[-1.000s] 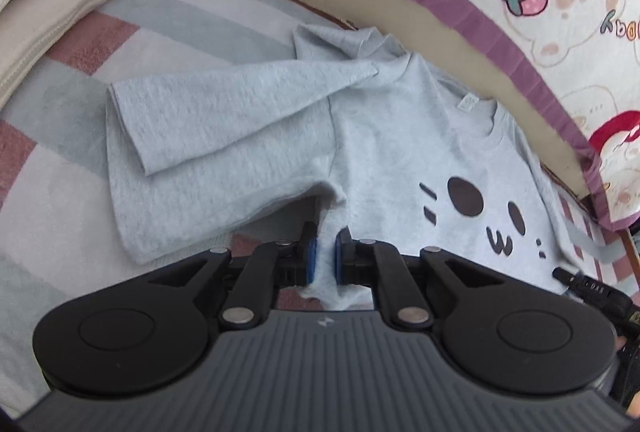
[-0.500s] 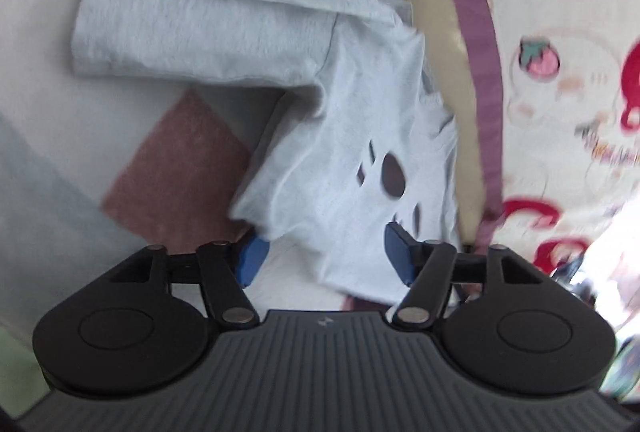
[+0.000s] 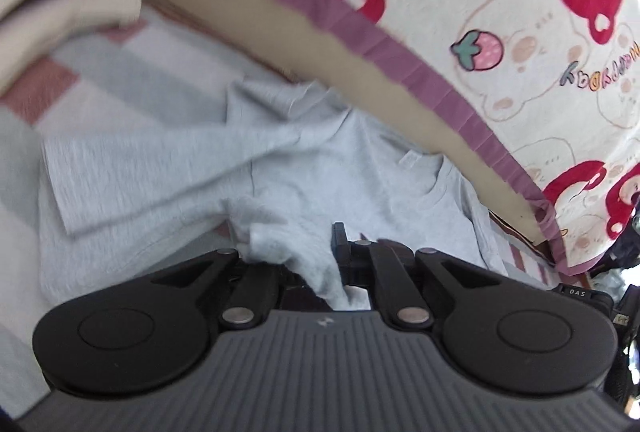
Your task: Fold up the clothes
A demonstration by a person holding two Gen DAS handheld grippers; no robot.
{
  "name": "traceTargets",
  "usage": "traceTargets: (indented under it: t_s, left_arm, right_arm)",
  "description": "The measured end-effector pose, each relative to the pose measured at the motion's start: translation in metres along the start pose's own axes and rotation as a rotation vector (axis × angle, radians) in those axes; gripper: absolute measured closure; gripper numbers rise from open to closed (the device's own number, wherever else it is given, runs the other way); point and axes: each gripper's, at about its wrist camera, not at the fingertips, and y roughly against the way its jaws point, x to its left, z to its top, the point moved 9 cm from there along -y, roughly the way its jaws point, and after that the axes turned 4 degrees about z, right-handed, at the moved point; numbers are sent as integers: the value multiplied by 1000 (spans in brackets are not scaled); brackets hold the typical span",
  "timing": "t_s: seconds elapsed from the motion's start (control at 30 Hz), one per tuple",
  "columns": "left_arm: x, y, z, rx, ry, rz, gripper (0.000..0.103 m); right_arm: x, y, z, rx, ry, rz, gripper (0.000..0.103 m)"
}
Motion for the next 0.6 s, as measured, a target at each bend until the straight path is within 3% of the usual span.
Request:
traceTargets:
  t_s: [0.13, 0.2, 0.37, 0.5, 0.53, 0.57, 0.6]
  left_arm:
    - [-5, 7, 7, -53, -50, -22, 99]
    - [-5, 3, 7, -56, -63, -15, 99]
    - [-3, 3, 9, -81, -37, -25, 99]
    - [-3, 9, 13, -107, -43, -19, 100]
    - [-2, 9, 13, -110, -44, -12, 100]
    - [0, 9, 13, -109, -43, -6, 100]
    - [2, 8, 13, -106, -37, -6, 100]
  right_arm:
    - [5, -6, -30, 54, 100, -60, 71]
    - [1, -9, -46, 62, 71, -67, 58]
    - [2, 7, -65, -131, 17, -114, 55]
    - [1, -7, -38, -204, 77, -248, 56]
    - [-5, -8, -25, -230, 46, -264, 58]
    - [-13, -9, -13, -256, 10, -276, 67]
    - [-20, -9, -2, -271, -10, -300, 94]
